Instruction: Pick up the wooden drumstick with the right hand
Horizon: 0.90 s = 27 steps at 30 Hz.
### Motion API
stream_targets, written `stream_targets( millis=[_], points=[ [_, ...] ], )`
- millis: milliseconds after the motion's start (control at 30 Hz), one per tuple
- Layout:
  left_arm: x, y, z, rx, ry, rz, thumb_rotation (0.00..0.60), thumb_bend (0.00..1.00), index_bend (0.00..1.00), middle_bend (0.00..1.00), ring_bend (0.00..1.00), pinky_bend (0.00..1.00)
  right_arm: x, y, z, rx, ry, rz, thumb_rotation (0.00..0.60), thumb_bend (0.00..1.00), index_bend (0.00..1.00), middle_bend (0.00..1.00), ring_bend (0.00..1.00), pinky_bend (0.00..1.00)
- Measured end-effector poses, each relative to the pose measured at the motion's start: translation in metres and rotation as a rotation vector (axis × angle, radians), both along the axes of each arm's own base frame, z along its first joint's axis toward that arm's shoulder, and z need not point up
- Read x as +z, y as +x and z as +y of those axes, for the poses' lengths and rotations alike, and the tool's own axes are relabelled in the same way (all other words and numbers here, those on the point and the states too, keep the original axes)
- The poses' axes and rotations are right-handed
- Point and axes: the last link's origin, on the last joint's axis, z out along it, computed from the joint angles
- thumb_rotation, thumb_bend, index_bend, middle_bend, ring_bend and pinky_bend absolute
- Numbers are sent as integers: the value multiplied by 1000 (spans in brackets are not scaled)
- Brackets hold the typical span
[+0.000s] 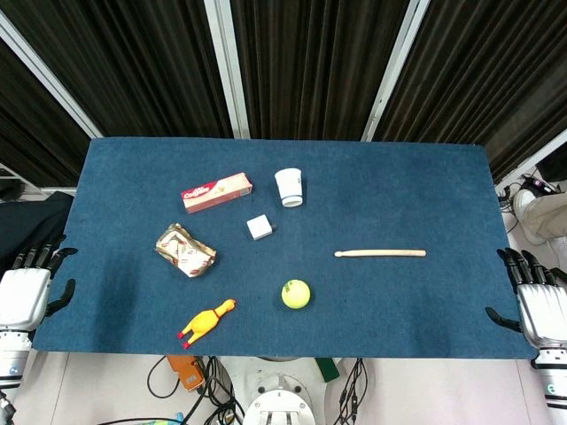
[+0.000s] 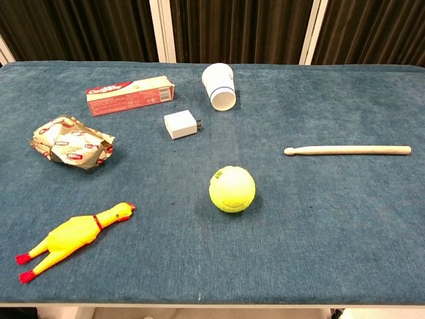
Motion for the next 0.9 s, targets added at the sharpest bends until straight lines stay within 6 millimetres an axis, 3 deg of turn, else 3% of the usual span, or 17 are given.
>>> stream_targets(
  millis=[667, 900],
  points=[
    [-2, 1, -1, 1, -3, 1, 600, 407, 249, 104, 90, 148, 0, -4, -2, -27, 0, -2, 600, 244, 139, 161, 125, 243],
    [1, 0, -2, 9, 8, -13, 600, 408, 250, 104, 90, 149, -9, -5, -9, -40, 38, 7, 600, 244, 140, 161, 124, 243]
  ],
)
